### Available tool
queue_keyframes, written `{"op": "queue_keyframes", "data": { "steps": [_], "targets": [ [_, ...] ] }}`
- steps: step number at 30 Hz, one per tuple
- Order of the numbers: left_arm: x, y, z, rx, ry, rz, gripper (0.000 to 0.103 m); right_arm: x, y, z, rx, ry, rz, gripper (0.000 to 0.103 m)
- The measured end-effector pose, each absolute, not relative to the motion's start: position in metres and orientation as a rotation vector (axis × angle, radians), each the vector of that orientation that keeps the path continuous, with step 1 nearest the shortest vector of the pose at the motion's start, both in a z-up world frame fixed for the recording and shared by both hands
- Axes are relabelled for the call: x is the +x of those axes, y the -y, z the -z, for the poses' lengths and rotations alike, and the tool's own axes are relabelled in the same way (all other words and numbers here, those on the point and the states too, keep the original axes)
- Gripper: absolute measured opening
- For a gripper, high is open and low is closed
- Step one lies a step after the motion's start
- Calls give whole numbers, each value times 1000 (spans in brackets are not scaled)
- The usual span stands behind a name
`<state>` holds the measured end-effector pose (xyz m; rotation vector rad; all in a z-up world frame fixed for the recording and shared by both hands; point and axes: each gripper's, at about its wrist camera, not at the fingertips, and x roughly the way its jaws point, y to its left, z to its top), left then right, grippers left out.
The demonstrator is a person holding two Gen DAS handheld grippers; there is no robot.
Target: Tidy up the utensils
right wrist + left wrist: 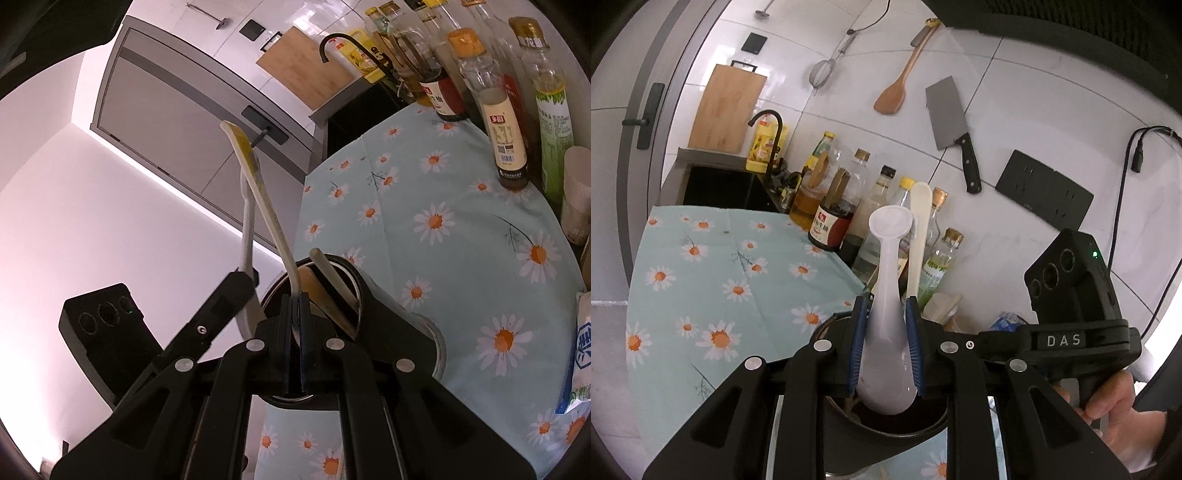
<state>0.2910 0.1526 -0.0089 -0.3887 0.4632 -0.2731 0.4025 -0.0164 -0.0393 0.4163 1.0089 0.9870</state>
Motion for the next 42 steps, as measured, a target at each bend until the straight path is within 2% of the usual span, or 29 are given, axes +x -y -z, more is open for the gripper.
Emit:
{"op": "queue_keyframes", "data": {
  "steps": [1,3,4,28,35,42],
  "targets": [
    [291,-153,9,-389,-463,268,21,403,17,40,423,-1020,-983,8],
    [291,-153,10,-394,-476,262,21,405,19,42,453,-1044,-978,26],
    [291,-154,11,-399,-479,251,20,405,21,42,478,-1049,-981,29],
    [248,-147,-16,-399,-456,231,21,360,47,-5,482,-963,-1010,29],
    [229,-138,-24,-386,-480,221,21,343,54,-12,451,-965,-1016,29],
    [216,-127,-9,-402,-573,259,21,324,66,-7,435,-1006,-1007,29]
  ]
}}
